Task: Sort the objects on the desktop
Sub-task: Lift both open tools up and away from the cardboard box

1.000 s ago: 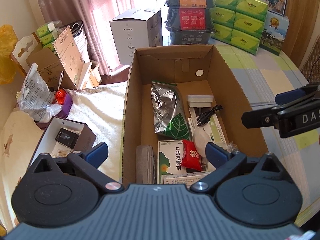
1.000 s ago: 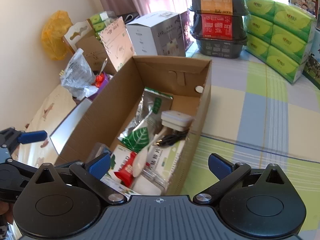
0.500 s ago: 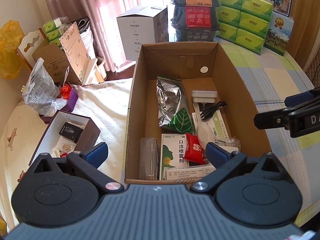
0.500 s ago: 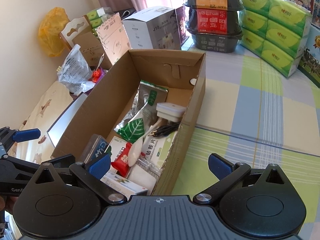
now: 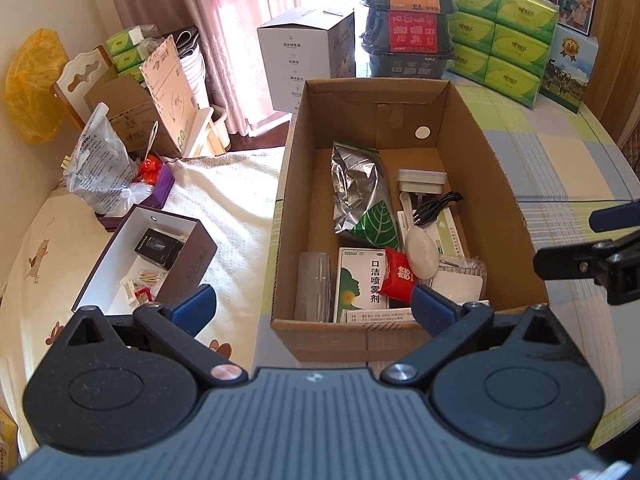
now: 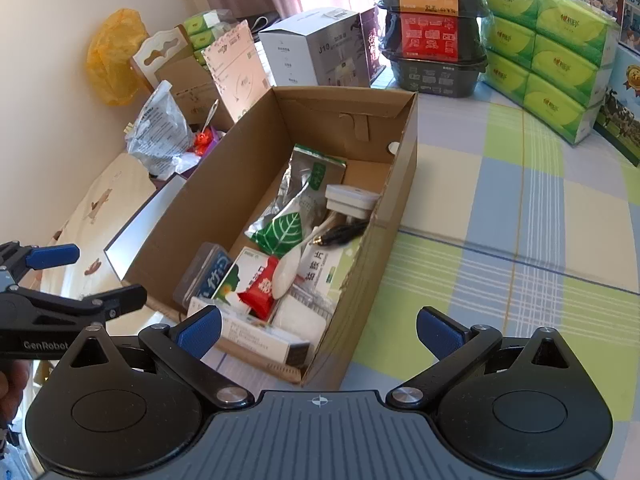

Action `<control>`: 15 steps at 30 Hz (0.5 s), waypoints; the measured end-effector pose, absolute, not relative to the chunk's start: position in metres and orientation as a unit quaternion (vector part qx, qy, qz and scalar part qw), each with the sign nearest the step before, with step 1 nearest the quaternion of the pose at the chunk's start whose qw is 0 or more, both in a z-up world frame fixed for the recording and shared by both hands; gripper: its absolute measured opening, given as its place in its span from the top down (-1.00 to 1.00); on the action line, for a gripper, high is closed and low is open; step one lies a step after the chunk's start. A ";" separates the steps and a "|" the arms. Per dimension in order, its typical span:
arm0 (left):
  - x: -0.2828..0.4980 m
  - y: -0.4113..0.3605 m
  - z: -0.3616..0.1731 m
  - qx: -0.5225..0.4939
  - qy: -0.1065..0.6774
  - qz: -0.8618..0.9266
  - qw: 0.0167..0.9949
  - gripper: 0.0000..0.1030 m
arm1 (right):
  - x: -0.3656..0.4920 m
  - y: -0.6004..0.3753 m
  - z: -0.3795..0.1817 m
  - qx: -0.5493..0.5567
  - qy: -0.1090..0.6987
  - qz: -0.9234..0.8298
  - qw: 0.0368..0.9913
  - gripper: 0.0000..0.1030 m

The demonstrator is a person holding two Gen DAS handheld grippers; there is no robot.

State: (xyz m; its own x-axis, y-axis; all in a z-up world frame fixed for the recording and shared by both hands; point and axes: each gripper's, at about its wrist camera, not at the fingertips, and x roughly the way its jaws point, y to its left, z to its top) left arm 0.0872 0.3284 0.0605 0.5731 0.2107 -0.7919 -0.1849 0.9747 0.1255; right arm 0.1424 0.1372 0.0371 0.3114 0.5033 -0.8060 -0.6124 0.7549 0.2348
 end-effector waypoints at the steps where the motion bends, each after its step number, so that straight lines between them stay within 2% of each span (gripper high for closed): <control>1: 0.084 0.328 0.062 0.013 0.447 0.111 0.888 -0.98 | 0.140 0.136 0.037 -0.059 0.474 0.344 0.808 -0.96; 15: 0.053 0.320 0.066 -0.001 0.457 0.119 0.881 -0.98 | 0.110 0.129 0.049 -0.080 0.458 0.340 0.817 -0.96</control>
State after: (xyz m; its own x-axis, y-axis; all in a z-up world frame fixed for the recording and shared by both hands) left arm 0.0528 0.3200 0.0661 0.5540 0.2088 -0.8059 -0.2098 0.9718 0.1076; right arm 0.1095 0.1288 0.0490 0.3492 0.4819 -0.8036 -0.6282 0.7567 0.1808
